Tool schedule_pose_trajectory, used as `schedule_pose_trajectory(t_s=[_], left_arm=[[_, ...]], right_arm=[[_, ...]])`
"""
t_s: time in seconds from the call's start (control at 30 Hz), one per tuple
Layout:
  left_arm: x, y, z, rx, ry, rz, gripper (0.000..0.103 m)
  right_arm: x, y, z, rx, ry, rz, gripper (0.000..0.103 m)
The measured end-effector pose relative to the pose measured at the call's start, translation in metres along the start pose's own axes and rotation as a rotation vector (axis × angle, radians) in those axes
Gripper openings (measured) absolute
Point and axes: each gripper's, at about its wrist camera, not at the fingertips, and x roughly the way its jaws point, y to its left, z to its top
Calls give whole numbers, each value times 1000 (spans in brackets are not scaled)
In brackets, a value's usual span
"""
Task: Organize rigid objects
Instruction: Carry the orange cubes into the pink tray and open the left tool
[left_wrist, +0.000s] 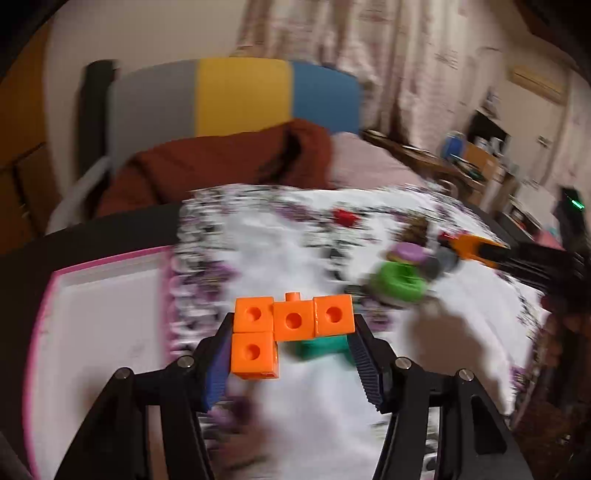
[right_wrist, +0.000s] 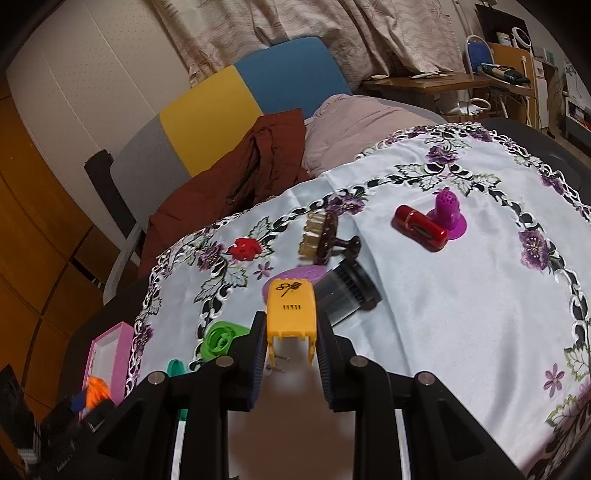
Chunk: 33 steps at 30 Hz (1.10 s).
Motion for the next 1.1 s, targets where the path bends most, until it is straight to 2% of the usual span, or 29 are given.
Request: schedule_pose_trajectory(t_s=[0.2, 0.4, 0.63, 0.8, 1.0, 1.1], left_arm=[[3, 74, 4, -98, 2, 125, 60], [21, 127, 3, -174, 69, 195, 60], [43, 164, 8, -201, 117, 220, 60], [67, 183, 15, -177, 166, 276, 60], [83, 208, 18, -207, 186, 315, 60], [84, 218, 17, -219, 181, 322, 67]], right_arm=[[-11, 33, -10, -63, -23, 41, 24], [-14, 86, -25, -145, -7, 108, 24], [-6, 129, -44, -191, 29, 169, 24], [5, 151, -58, -208, 70, 197, 24], [17, 175, -71, -247, 108, 223, 24], [26, 185, -77, -264, 128, 233, 24]])
